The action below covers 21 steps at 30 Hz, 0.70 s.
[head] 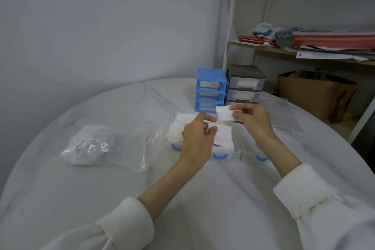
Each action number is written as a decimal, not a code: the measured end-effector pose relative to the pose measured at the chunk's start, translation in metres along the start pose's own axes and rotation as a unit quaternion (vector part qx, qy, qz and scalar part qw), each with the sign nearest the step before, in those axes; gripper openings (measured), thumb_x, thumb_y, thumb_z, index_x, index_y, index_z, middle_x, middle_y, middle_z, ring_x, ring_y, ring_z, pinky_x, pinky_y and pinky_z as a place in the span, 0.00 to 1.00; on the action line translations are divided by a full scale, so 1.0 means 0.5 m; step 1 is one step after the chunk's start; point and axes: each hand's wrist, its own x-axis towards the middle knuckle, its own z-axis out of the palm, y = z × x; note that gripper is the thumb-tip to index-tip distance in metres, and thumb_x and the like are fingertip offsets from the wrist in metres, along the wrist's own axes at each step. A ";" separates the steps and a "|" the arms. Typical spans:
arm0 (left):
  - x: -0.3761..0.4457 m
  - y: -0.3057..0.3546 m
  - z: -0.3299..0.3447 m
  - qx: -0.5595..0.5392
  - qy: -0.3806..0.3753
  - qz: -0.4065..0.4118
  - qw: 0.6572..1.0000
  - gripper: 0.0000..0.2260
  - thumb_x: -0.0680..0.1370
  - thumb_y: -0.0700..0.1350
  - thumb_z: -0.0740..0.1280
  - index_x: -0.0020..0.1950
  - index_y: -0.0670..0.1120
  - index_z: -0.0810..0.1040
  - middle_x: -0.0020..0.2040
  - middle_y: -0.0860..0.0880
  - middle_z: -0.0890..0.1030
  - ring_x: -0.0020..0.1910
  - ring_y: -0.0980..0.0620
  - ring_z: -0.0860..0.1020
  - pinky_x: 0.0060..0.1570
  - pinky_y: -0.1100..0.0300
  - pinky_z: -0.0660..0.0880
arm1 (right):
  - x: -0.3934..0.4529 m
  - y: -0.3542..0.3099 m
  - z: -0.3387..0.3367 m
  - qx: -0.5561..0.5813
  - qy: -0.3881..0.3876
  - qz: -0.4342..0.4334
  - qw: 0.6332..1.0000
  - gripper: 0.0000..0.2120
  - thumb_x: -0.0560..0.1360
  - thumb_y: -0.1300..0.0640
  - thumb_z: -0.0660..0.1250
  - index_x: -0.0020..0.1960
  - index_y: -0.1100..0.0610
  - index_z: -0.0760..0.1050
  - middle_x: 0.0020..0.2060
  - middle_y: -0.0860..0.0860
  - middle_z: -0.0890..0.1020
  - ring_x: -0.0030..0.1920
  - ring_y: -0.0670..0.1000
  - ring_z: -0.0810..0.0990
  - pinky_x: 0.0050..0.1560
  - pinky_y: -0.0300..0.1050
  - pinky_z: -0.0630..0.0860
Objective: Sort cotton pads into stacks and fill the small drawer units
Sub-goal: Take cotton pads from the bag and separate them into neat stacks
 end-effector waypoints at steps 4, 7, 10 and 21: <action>0.000 -0.013 0.009 0.031 0.014 0.005 0.999 0.05 0.78 0.38 0.65 0.49 0.48 0.74 0.35 0.51 0.75 0.41 0.47 0.75 0.53 0.46 0.74 | 0.000 0.003 0.000 -0.015 -0.004 -0.007 1.000 0.09 0.75 0.68 0.64 0.47 0.56 0.79 0.49 0.51 0.77 0.49 0.47 0.75 0.34 0.30 0.73; -0.003 -0.017 0.010 0.076 0.011 0.015 0.997 0.06 0.78 0.40 0.65 0.53 0.49 0.74 0.43 0.54 0.76 0.49 0.49 0.74 0.58 0.56 0.67 | -0.001 0.004 0.003 -0.024 -0.008 -0.013 1.000 0.09 0.75 0.68 0.64 0.49 0.58 0.80 0.50 0.52 0.78 0.50 0.48 0.75 0.38 0.31 0.73; -0.010 -0.017 0.012 0.149 0.008 0.044 0.988 0.08 0.78 0.42 0.64 0.56 0.50 0.73 0.48 0.56 0.74 0.51 0.55 0.72 0.49 0.66 0.54 | -0.004 0.002 0.004 -0.023 -0.011 -0.024 0.999 0.10 0.75 0.68 0.64 0.53 0.58 0.80 0.48 0.49 0.77 0.48 0.46 0.75 0.38 0.30 0.72; -0.027 -0.023 0.016 0.338 0.022 0.214 0.916 0.08 0.76 0.48 0.66 0.52 0.53 0.82 0.55 0.52 0.81 0.58 0.50 0.76 0.68 0.48 0.38 | -0.009 0.018 0.010 -0.040 -0.084 -0.056 0.994 0.10 0.75 0.69 0.64 0.51 0.60 0.80 0.48 0.52 0.81 0.43 0.46 0.79 0.40 0.30 0.76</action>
